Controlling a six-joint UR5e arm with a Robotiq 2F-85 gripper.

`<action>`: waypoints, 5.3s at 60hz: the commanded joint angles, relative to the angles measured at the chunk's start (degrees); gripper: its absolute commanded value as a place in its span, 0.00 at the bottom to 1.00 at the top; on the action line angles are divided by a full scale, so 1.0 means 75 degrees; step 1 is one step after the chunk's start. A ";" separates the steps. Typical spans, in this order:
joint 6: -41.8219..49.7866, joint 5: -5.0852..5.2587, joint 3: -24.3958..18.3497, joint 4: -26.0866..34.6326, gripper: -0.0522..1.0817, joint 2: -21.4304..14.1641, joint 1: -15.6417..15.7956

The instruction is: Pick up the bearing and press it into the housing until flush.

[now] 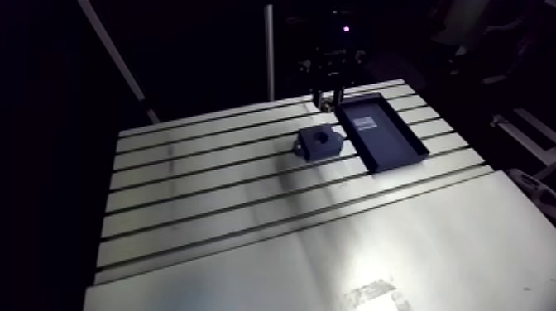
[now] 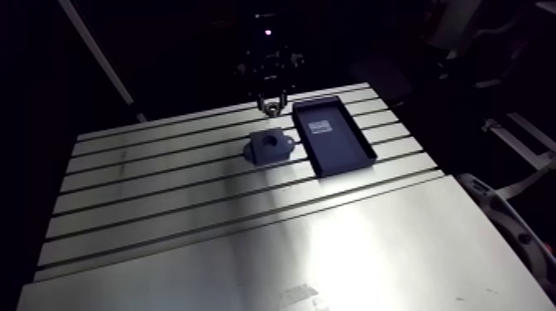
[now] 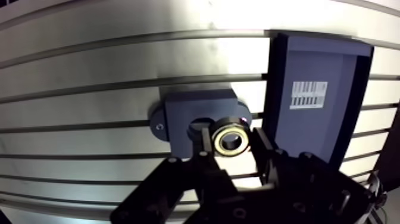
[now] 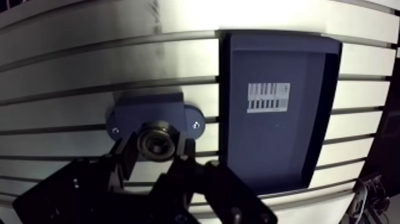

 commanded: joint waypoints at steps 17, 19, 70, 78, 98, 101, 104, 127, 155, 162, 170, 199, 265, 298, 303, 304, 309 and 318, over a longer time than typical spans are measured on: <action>0.0013 0.0058 0.0362 -0.0463 0.61 -0.0038 0.0201; 0.0013 0.0058 0.0386 -0.0483 0.61 -0.0040 0.0211; -0.0058 0.0070 0.0845 -0.0837 0.61 0.0016 0.0154; -0.0069 0.0070 0.0892 -0.0850 0.61 0.0018 0.0121; -0.0148 0.0058 0.0984 -0.0860 0.61 0.0018 0.0052; -0.0183 0.0058 0.1009 -0.0862 0.61 0.0018 0.0016; -0.0196 0.0058 0.1021 -0.0862 0.61 0.0018 0.0004; -0.0280 0.0094 0.1163 -0.1237 0.62 0.0007 0.0013; -0.0291 0.0117 0.1152 -0.1225 0.62 -0.0005 0.0025; -0.0281 0.0117 0.1163 -0.1213 0.62 -0.0005 0.0025; -0.0292 0.0117 0.1163 -0.1203 0.62 -0.0005 0.0013; -0.0316 0.0118 0.1163 -0.1190 0.62 -0.0005 0.0025; -0.0316 0.0117 0.1163 -0.1190 0.62 0.0018 0.0048; -0.0327 0.0117 0.1212 -0.1190 0.62 0.0018 0.0013; -0.0327 0.0117 0.1210 -0.1190 0.62 0.0018 0.0013; -0.0327 0.0117 0.1210 -0.1190 0.62 0.0018 0.0023; -0.0327 0.0117 0.1210 -0.1190 0.62 0.0018 0.0025; -0.0327 0.0117 0.1199 -0.1190 0.62 0.0018 0.0025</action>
